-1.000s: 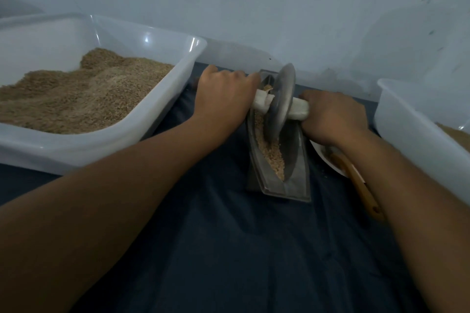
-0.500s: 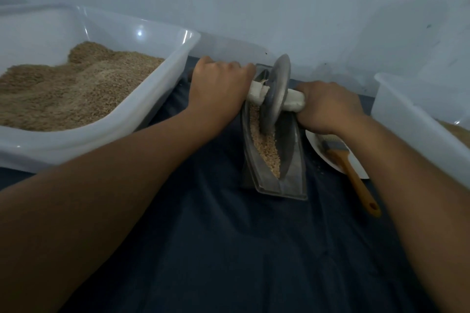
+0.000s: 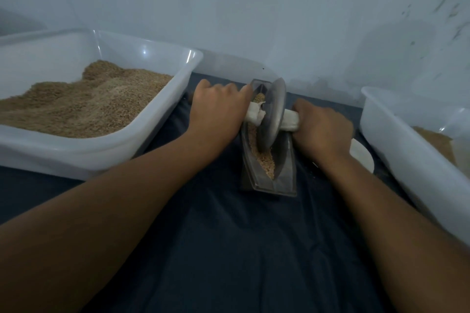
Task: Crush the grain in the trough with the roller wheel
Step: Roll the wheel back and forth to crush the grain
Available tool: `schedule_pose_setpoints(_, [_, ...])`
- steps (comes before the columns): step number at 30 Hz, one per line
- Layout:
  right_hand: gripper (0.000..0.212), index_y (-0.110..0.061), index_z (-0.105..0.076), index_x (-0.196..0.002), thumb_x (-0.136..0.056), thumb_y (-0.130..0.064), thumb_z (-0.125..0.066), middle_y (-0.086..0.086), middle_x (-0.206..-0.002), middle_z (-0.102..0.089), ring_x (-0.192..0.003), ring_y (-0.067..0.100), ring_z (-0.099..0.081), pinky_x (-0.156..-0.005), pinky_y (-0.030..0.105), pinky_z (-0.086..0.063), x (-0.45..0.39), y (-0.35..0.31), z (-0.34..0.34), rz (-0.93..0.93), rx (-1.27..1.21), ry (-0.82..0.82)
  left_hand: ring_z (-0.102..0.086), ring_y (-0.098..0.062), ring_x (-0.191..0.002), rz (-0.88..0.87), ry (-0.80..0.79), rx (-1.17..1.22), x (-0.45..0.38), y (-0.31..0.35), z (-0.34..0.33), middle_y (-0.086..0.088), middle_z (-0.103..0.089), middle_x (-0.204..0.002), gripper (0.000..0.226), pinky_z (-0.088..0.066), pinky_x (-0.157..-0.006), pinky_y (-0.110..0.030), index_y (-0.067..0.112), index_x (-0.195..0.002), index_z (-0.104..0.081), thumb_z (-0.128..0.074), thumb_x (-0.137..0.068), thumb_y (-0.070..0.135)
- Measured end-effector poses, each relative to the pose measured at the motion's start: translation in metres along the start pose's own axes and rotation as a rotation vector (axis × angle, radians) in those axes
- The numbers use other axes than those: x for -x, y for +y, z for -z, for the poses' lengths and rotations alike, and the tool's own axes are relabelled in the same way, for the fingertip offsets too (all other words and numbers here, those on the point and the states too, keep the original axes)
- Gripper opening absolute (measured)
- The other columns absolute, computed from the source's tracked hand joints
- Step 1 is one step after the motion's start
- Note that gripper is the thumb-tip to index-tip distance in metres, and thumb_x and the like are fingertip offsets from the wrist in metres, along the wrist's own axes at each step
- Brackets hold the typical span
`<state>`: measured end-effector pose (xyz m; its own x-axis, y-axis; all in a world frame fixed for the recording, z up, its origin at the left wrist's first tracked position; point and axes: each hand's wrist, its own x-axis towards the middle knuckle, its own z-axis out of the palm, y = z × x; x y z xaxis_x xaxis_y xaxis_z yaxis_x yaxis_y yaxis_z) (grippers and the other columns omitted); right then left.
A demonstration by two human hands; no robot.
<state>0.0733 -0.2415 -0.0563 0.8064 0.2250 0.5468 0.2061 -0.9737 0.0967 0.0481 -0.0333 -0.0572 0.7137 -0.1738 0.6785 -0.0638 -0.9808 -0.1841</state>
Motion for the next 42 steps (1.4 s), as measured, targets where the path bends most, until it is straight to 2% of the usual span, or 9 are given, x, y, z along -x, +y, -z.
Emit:
schedule_pose_setpoints(4, [0.013, -0.023, -0.049, -0.084, -0.087, -0.027, -0.061, -0.009, -0.06, -0.039, -0.053, 0.024, -0.041, -0.053, 0.029, -0.026, 0.01, -0.002, 0.005, 0.012, -0.032, 0.054, -0.042, -0.02, -0.06, 0.006, 0.004, -0.006, 0.006, 0.001, 0.008, 0.001, -0.045, -0.072, 0.019, -0.03, -0.066, -0.036, 0.022, -0.092, -0.044, -0.06, -0.084, 0.013])
schedule_pose_setpoints(11, [0.025, -0.023, -0.045, -0.08, -0.079, -0.027, -0.069, -0.013, -0.06, -0.032, -0.047, 0.011, -0.022, -0.052, 0.027, -0.009, 0.024, -0.004, 0.017, 0.06, -0.039, 0.123, -0.055, -0.022, -0.067, 0.005, -0.017, -0.012, 0.014, 0.001, 0.018, 0.001, -0.056, -0.079, 0.023, -0.032, -0.066, -0.035, 0.022, -0.096, -0.047, -0.064, -0.082, 0.016])
schedule_pose_setpoints(16, [0.025, -0.023, -0.042, -0.079, -0.078, -0.023, -0.067, -0.009, -0.064, -0.042, -0.054, 0.02, -0.035, -0.058, 0.032, -0.022, 0.029, -0.006, 0.018, 0.065, -0.036, 0.138, -0.05, -0.021, -0.066, 0.016, -0.018, 0.009, 0.023, 0.002, 0.024, 0.001, -0.057, -0.081, 0.025, -0.032, -0.067, -0.035, 0.022, -0.099, -0.047, -0.065, -0.081, 0.018])
schedule_pose_setpoints(22, [0.022, -0.023, -0.043, -0.079, -0.079, -0.022, -0.065, -0.009, -0.065, -0.045, -0.056, 0.021, -0.036, -0.057, 0.032, -0.015, 0.034, -0.007, 0.019, 0.028, -0.038, 0.156, -0.041, -0.018, -0.065, 0.02, -0.027, -0.012, 0.027, 0.004, 0.029, 0.002, -0.048, -0.079, 0.026, -0.029, -0.067, -0.035, 0.022, -0.099, -0.045, -0.065, -0.082, 0.018])
schedule_pose_setpoints(27, [0.018, -0.022, -0.047, -0.083, -0.082, -0.026, -0.064, -0.006, -0.069, -0.054, -0.06, 0.023, -0.048, -0.061, 0.035, -0.027, 0.034, -0.006, 0.017, 0.009, -0.066, 0.132, -0.04, -0.019, -0.066, 0.006, -0.037, 0.003, 0.024, 0.004, 0.028, 0.002, -0.044, -0.079, 0.027, -0.03, -0.069, -0.035, 0.022, -0.099, -0.043, -0.064, -0.083, 0.016])
schedule_pose_setpoints(30, [0.02, -0.022, -0.046, -0.081, -0.081, -0.025, -0.065, -0.009, -0.065, -0.048, -0.055, 0.021, -0.044, -0.059, 0.033, -0.025, 0.03, -0.005, 0.015, 0.021, -0.051, 0.112, -0.04, -0.019, -0.065, 0.004, -0.043, -0.001, 0.02, 0.004, 0.025, 0.002, -0.045, -0.078, 0.033, -0.03, -0.069, -0.035, 0.023, -0.092, -0.032, -0.063, -0.083, 0.016])
schedule_pose_setpoints(33, [0.018, -0.022, -0.047, -0.079, -0.082, -0.026, -0.065, -0.013, -0.057, -0.034, -0.047, 0.011, -0.028, -0.052, 0.027, -0.012, 0.024, -0.004, 0.012, 0.013, -0.039, 0.114, -0.041, -0.018, -0.063, 0.011, -0.046, -0.009, 0.016, 0.003, 0.021, 0.003, -0.047, -0.075, 0.031, -0.029, -0.067, -0.035, 0.022, -0.089, -0.032, -0.062, -0.085, 0.014])
schedule_pose_setpoints(35, [0.015, -0.022, -0.051, -0.08, -0.082, -0.029, -0.065, -0.014, -0.056, -0.031, -0.046, 0.007, -0.025, -0.051, 0.025, -0.009, 0.021, -0.002, 0.009, 0.01, -0.018, 0.1, -0.04, -0.018, -0.061, 0.01, -0.043, -0.008, 0.013, 0.003, 0.017, 0.004, -0.046, -0.073, 0.031, -0.028, -0.067, -0.035, 0.023, -0.088, -0.034, -0.064, -0.083, 0.014])
schedule_pose_setpoints(42, [0.018, -0.03, -0.049, -0.086, -0.083, -0.045, -0.058, -0.009, -0.065, -0.047, -0.056, 0.017, -0.04, -0.051, 0.027, -0.027, -0.004, 0.007, 0.0, 0.007, -0.002, -0.076, -0.041, -0.02, -0.059, -0.014, -0.03, -0.006, 0.001, 0.0, 0.003, 0.003, -0.045, -0.07, 0.032, -0.03, -0.067, -0.036, 0.024, -0.087, -0.031, -0.062, -0.086, 0.015])
